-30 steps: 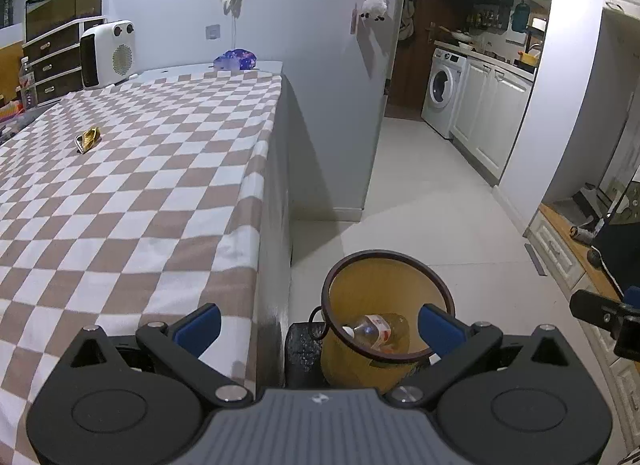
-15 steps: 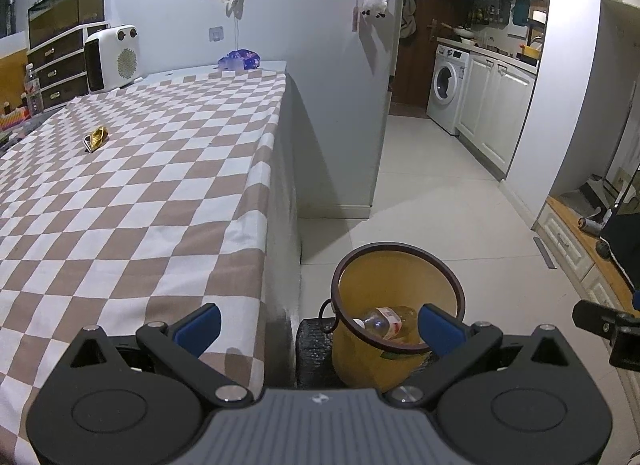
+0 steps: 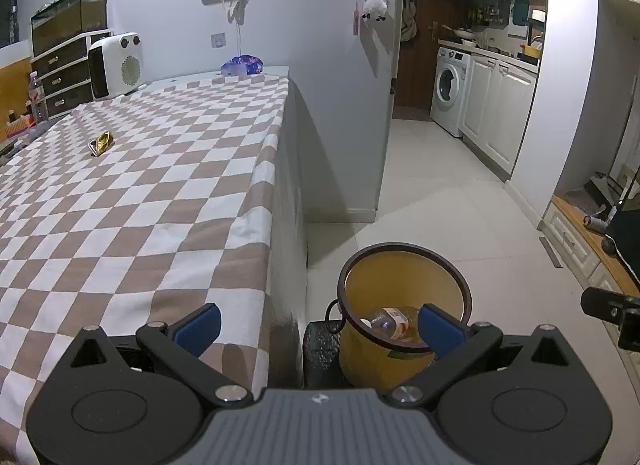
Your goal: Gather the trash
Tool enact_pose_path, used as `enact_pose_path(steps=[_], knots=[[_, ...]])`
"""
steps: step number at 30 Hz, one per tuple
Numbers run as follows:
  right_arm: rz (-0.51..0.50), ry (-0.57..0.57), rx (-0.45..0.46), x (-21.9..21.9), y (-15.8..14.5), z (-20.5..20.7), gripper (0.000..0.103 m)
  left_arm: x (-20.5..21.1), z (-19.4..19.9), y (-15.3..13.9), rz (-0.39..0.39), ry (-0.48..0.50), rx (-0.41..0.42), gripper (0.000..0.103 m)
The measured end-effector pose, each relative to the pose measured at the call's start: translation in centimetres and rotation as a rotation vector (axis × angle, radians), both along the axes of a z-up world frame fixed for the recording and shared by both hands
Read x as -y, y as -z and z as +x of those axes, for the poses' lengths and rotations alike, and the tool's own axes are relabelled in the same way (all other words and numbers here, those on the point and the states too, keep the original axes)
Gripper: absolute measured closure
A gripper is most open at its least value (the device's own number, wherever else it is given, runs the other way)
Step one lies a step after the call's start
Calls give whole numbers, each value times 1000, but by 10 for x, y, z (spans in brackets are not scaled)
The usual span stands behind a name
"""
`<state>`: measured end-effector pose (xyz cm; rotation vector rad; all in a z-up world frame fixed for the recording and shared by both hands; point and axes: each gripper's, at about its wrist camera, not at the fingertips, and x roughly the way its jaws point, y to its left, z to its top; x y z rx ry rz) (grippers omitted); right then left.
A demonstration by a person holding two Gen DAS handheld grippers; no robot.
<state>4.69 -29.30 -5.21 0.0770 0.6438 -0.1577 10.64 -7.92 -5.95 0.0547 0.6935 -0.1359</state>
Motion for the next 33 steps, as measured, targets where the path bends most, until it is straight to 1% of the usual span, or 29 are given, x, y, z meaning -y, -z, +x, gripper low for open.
enact_pose_path(steps=[33], knots=[[-12,-14,11,-5,-6,-1,0,-2,0,-5,-7,1,22,0]])
